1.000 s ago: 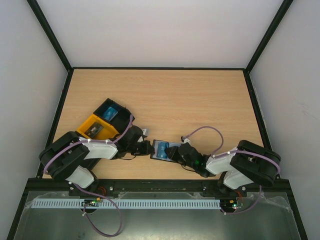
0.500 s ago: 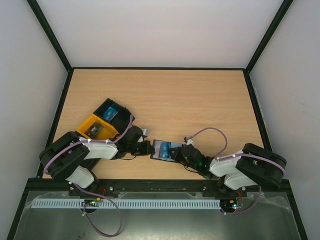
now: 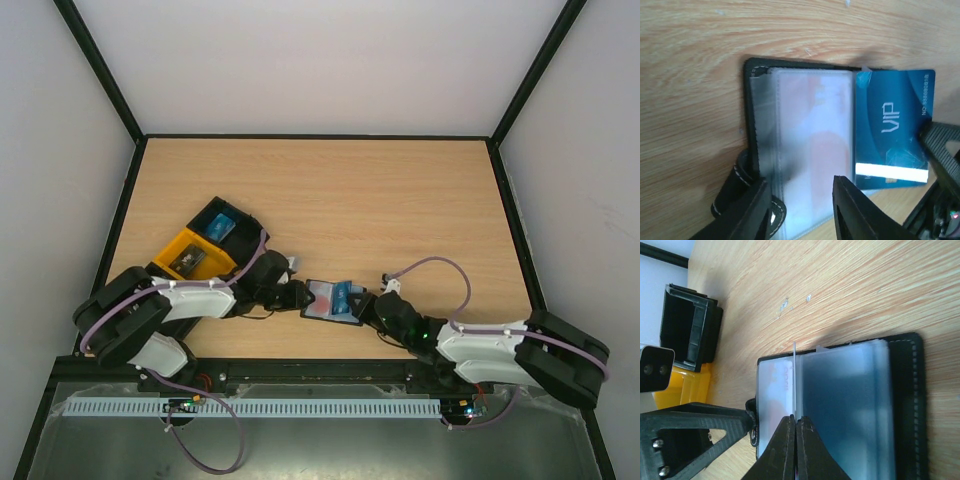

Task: Take the credit cards out of the card holder

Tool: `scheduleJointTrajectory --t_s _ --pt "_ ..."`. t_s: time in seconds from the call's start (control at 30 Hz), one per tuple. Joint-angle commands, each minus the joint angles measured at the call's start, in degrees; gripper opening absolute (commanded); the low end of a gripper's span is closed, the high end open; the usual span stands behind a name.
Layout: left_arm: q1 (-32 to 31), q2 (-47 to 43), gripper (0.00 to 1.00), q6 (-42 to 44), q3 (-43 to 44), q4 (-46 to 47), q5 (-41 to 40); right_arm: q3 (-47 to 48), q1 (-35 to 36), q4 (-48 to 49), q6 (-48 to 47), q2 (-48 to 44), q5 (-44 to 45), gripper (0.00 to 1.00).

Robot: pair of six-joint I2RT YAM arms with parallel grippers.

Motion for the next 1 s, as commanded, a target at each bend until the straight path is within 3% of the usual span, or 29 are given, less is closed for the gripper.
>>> scheduleJointTrajectory --t_s 0.0,0.27,0.4,0.57,0.97 --pt "-0.30 -2.76 0.44 -0.21 2.19 -8.33 -2.16 -1.51 -0.36 -5.56 -0.50 -5.07 4.16 0.02" --pt "-0.46 -9.43 0.78 -2.41 5.11 -9.87 -2.31 -3.11 -0.32 -6.99 0.33 -14.58 3.78 0.02" --pt "-0.47 -13.64 0.86 -4.80 4.61 -7.70 -1.54 -3.29 -0.36 -6.25 1.37 -19.13 3.46 0.02" --pt "-0.47 -18.62 0.86 -10.99 2.21 -3.37 -0.63 -3.39 -0.32 -1.95 3.96 -22.38 4.22 0.02" --pt "-0.47 -21.90 0.69 -23.64 -3.93 14.98 3.19 0.22 -0.27 10.59 9.34 -17.25 5.06 0.02"
